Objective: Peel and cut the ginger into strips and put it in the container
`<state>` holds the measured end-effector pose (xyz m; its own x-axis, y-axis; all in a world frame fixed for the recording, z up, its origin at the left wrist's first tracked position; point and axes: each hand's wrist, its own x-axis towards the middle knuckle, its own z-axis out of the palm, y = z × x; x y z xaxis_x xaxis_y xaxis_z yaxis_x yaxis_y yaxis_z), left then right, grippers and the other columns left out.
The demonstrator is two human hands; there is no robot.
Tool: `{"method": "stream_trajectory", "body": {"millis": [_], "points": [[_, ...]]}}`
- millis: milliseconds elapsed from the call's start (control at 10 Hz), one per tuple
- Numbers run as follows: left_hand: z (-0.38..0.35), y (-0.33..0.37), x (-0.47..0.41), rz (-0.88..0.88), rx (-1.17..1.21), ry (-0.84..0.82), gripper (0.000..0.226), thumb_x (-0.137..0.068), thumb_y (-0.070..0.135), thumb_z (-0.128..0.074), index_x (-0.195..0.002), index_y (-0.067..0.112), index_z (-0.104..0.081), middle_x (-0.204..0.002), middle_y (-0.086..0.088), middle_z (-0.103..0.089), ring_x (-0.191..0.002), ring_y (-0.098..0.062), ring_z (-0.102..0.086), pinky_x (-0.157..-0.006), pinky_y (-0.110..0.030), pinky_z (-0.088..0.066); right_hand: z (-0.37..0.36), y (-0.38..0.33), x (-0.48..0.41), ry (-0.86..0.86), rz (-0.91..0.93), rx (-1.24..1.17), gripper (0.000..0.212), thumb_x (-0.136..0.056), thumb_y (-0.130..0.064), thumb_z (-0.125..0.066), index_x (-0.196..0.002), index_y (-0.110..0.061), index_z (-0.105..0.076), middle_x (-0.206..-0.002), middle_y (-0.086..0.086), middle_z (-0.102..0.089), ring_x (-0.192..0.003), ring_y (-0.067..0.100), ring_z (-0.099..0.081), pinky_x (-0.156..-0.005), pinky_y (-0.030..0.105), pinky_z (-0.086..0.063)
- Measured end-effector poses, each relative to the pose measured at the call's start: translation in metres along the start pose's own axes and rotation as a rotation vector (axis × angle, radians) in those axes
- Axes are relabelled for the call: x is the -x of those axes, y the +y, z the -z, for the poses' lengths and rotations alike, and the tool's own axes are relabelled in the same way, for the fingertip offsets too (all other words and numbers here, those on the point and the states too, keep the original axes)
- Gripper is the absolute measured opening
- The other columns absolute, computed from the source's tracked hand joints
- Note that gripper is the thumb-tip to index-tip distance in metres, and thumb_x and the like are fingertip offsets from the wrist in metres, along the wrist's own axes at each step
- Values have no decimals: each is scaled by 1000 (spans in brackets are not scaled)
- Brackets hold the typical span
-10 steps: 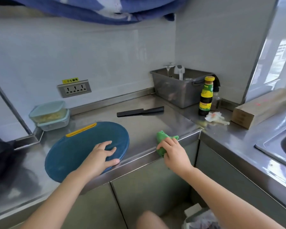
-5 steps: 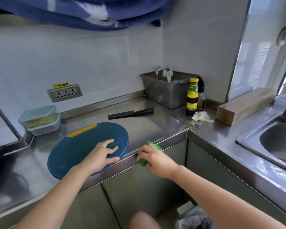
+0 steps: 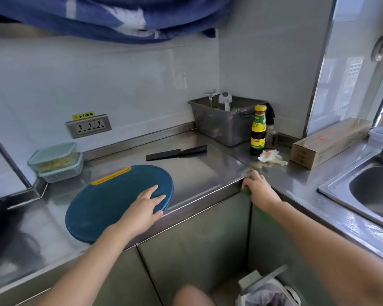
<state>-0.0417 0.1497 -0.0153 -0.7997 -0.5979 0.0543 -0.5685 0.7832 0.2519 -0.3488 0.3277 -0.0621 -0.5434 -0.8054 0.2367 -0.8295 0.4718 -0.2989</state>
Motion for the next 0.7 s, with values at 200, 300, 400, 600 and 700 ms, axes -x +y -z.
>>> {"method": "stream_trajectory", "body": {"millis": [200,300,400,600,700], "points": [[-19,35,-10,-117,81,37,47,-97,19,-48,-143,24,-41,-155,7,-23,-142,-11,-19,-112,-24,-19,50,3,-23,202,-135,-208,36,-72,11,-52,-94,-11,-69,-109,13,-57,-107,32,-52,-89,34,-45],[-26,46,-13,-121,91,26,46,-97,22,-47,-143,22,-41,-151,8,-29,-140,-10,-23,-111,-25,-21,77,20,-28,227,-163,-86,37,-80,9,-55,-108,-11,-67,-121,10,-50,-115,30,-43,-98,38,-40],[-28,49,-19,-125,102,71,39,-96,23,-49,-135,19,-51,-141,8,-41,-132,-10,-34,-105,-23,-28,94,40,-21,-31,-191,154,28,-89,1,-50,-104,-14,-67,-122,4,-52,-114,25,-48,-97,32,-42],[-20,51,-27,-110,99,42,15,-91,23,-54,-104,20,-63,-106,8,-55,-101,-14,-48,-82,-23,-39,114,88,2,-79,-356,398,25,-92,-11,-43,-100,-13,-67,-101,4,-57,-98,25,-51,-75,30,-47],[-16,55,-30,-100,98,20,13,-91,23,-55,-98,19,-65,-101,5,-57,-96,-16,-50,-79,-23,-40,118,87,-7,-117,-259,395,23,-89,-14,-45,-93,-17,-67,-97,4,-60,-97,27,-54,-82,35,-51]]}}
